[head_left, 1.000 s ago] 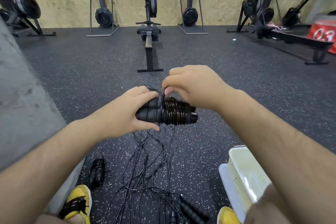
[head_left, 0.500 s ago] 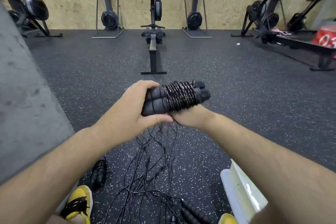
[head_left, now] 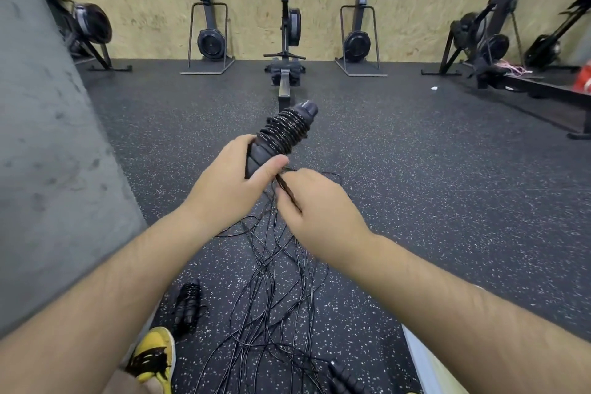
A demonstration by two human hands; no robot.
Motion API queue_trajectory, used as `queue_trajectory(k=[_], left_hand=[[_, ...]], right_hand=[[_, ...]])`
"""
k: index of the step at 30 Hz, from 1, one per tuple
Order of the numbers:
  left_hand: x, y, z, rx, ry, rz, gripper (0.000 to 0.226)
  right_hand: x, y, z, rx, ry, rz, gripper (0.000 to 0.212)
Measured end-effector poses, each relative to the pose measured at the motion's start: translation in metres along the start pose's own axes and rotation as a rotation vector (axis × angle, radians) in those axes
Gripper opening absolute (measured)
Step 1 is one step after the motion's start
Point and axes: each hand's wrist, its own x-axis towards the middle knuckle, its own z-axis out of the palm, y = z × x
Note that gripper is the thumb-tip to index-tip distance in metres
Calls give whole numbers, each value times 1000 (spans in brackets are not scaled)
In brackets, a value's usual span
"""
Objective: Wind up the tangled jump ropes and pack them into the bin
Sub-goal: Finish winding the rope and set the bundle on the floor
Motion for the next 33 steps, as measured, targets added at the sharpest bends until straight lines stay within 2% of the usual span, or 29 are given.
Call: queue_trajectory(k=[4,7,10,14,16,21,23,28,33], left_hand=[[-6,6,3,-144,-3,-38,82],[-11,10,2,-201,-51,37,75],[-16,16,4,-263,-94,95,63],[-18,21,4,-257,-104,111,61],[-19,23,4,-266,-116,84,64],[-13,17,7,-465,-167,56,65],[-12,19,8,-523,-155,40,61],[-14,30,13,-698,-138,-26,31],[-12,35,9,-885,-125,-113,27]], right_hand=[[0,1,-3,128,242,-3,12],[4,-4,-8,264,344,-44,6],[5,-8,-6,270,316,-96,4],[8,-7,-16,294,279,-160,6],[8,-8,-23,308,209,-171,8],[3,-11,-33,401,52,-116,34],[3,-9,-35,386,67,-173,32],[7,2,-40,189,253,-269,27],[12,23,-51,94,283,-159,30]])
